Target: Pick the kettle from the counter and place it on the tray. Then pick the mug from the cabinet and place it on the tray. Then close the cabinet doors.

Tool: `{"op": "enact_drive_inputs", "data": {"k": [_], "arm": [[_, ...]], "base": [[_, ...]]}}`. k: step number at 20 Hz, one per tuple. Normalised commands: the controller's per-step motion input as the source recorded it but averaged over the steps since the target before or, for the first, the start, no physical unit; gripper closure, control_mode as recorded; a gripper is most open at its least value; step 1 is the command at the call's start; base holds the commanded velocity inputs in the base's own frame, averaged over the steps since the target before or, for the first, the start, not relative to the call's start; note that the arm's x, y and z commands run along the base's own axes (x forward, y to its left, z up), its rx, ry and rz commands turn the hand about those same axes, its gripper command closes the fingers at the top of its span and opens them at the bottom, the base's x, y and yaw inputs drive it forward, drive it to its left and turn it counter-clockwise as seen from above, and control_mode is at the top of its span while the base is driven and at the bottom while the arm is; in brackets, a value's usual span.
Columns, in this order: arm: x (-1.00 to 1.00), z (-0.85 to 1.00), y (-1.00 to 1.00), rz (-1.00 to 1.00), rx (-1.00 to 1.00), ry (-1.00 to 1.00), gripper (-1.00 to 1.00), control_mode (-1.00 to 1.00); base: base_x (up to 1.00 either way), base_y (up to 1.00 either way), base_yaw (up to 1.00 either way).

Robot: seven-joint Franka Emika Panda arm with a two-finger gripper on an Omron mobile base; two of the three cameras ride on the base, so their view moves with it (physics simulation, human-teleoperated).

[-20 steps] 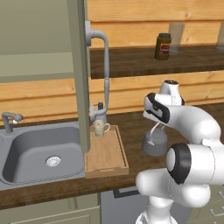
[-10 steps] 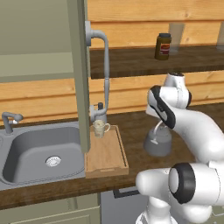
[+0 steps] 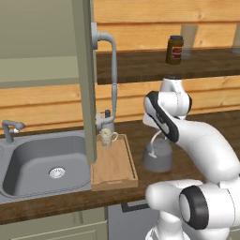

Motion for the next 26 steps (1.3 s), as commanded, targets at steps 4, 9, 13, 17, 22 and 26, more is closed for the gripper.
{"op": "enact_drive_inputs", "data": {"k": [4,9,13,17,22,26], "arm": [[-0.02,0.05,0.82,-0.03,0.0,0.03,1.0,-1.0],[0.0,0.04,0.83,-0.01,-0.02,0.02,1.0,-1.0],[0.0,0.03,0.59,-0.01,-0.01,0.01,1.0,-1.0],[0.11,0.0,0.32,0.0,-0.01,0.0,1.0,-1.0],[0.18,-0.01,0.28,0.0,0.0,0.0,1.0,-1.0],[0.22,-0.04,0.4,0.0,0.0,0.0,1.0,-1.0]], "base": [[0.0,0.0,0.0],[0.0,0.0,0.0],[0.0,0.0,0.0],[0.0,0.0,0.0],[0.0,0.0,0.0],[0.0,0.0,0.0]]}}
